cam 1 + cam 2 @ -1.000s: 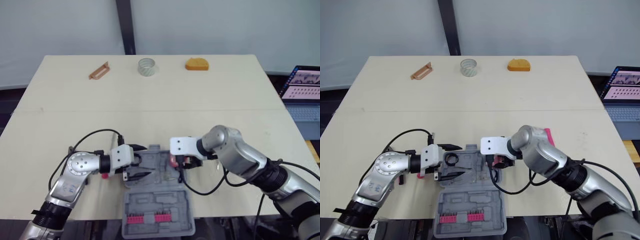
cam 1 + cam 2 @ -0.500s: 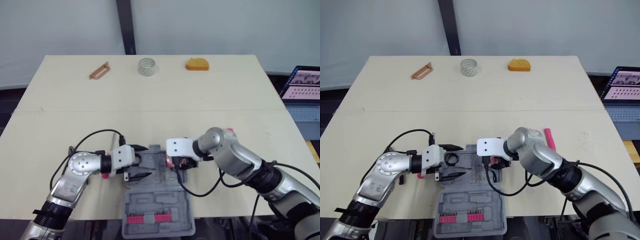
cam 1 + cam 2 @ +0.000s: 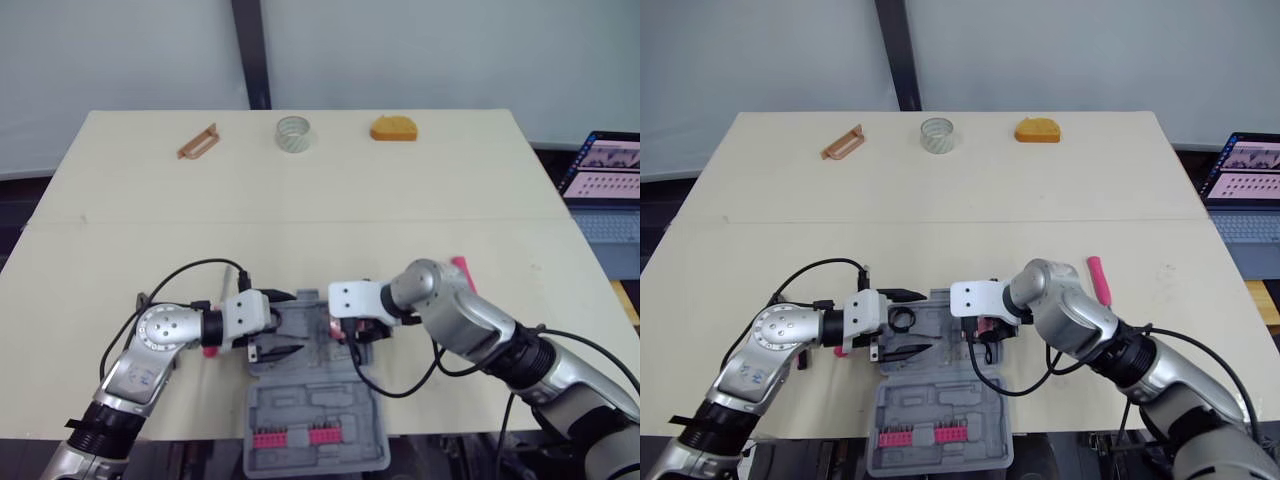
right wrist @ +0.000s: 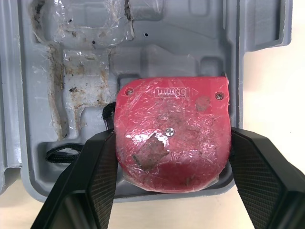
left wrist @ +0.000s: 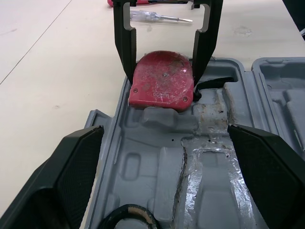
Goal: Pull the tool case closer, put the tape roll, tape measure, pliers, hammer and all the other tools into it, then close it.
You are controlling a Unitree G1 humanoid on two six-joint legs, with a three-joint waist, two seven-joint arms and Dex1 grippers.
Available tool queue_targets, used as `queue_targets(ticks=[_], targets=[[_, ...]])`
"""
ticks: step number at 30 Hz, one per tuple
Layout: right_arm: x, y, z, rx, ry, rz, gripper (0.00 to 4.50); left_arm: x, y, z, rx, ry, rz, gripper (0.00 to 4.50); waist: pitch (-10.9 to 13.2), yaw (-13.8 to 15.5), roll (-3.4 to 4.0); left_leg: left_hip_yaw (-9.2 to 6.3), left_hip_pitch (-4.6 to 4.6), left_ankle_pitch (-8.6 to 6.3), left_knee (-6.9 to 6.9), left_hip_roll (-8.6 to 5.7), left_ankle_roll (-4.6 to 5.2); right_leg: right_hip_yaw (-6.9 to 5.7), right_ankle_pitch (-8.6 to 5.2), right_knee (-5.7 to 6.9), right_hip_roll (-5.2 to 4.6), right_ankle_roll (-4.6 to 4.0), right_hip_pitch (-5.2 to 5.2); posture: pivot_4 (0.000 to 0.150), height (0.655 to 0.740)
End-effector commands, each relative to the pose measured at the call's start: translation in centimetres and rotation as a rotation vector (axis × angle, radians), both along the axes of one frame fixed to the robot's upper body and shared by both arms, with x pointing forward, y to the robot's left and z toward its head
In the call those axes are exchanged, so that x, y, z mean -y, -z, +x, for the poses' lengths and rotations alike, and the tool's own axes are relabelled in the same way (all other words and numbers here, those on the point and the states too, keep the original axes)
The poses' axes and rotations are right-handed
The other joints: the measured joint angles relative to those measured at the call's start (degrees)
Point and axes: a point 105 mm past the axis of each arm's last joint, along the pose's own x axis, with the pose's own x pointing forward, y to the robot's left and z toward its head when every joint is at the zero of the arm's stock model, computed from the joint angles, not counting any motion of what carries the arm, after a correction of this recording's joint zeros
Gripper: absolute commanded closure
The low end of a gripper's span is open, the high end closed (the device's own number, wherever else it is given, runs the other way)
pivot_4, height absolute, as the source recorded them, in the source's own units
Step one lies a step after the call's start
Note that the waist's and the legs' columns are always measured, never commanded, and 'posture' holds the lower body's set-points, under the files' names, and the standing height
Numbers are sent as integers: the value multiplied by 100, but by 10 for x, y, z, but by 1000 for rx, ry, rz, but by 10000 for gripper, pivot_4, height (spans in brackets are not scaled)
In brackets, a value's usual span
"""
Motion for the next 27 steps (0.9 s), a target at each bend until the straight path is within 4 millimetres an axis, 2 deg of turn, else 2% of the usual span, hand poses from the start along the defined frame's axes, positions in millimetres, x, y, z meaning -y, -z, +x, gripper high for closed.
queue_targets(ticks=[1, 15, 17, 18, 27], targets=[[-2, -5, 1, 34, -12, 9, 15718, 2, -6, -1, 34, 16, -4, 0, 0, 0, 0, 0, 0, 0, 0, 0, 0, 0, 0, 0, 0, 0, 0, 1500, 7400], [-2, -5, 5, 55, -11, 18, 15718, 4, -6, -1, 35, 24, -2, 0, 0, 2, 0, 0, 0, 0, -1, 0, 0, 0, 0, 0, 0, 0, 0, 1500, 7400], [-2, -6, 5, 56, -11, 20, 5387, 4, -6, -1, 34, 25, -1, 0, 0, 2, 0, 0, 0, 0, 0, 0, 0, 0, 0, 0, 0, 0, 0, 1500, 7400], [-2, -6, 4, 55, -13, 22, 1592, 4, -6, -1, 34, 26, -1, 0, 0, 2, 0, 0, 0, 0, 0, 0, 0, 0, 0, 0, 0, 0, 0, 1500, 7400], [1, -23, -12, 3, -24, 92, 730, 6, -7, -1, 30, 32, -7, 0, 1, 11, 1, 0, 0, 0, -1, 0, 0, 0, 0, -1, 0, 0, 0, 1500, 7400]])
